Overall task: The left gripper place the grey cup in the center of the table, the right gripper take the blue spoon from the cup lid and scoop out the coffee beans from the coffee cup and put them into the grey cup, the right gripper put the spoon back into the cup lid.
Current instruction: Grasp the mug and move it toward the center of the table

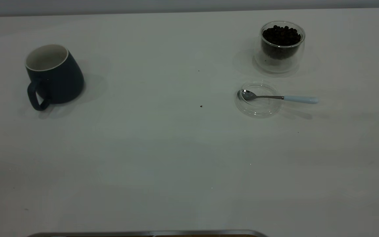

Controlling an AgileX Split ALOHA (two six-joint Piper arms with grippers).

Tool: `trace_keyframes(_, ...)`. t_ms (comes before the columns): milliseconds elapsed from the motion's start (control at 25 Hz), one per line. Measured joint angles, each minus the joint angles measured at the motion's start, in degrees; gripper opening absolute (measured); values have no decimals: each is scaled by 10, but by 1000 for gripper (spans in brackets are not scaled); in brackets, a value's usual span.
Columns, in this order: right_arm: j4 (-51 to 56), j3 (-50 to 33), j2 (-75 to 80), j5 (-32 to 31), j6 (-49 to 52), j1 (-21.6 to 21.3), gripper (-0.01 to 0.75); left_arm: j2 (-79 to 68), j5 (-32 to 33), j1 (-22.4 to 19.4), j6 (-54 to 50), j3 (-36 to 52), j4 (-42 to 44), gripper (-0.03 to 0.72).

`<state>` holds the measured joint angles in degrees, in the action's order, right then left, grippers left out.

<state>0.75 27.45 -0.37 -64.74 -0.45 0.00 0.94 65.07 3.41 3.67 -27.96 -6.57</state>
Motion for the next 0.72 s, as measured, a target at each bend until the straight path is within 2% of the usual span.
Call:
trace_keyframes(200,0,0,0,0,0,0,238,-72,-15,0,-17,-48,-6,552)
trace_keyframes(400,0,0,0,0,0,0,238,-233,-63,0,-11,-121,18,545)
trace_keyframes(720,0,0,0,0,0,0,238,-501,-135,0,85,-193,30,557)
